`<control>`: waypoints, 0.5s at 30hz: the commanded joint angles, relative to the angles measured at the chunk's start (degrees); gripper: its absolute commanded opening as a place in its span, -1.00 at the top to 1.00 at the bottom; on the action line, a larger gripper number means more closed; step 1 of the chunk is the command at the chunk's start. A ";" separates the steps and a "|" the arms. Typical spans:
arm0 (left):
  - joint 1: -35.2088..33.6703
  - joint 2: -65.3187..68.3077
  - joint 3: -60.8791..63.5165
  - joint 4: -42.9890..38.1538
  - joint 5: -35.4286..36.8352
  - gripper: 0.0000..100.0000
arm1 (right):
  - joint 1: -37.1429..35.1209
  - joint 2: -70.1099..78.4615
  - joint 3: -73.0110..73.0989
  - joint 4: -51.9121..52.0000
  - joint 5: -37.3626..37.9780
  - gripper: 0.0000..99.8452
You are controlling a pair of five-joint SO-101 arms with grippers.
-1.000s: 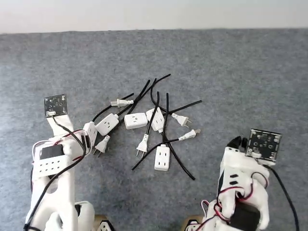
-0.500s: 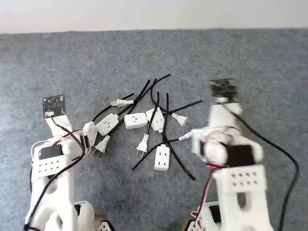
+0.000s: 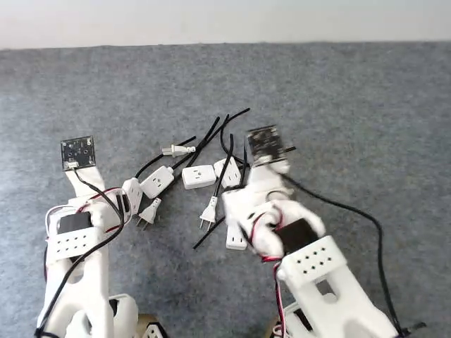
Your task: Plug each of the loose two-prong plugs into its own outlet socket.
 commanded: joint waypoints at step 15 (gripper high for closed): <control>0.18 -0.62 -0.22 -3.16 -0.18 0.71 | -1.71 25.98 -19.52 9.63 -0.79 0.75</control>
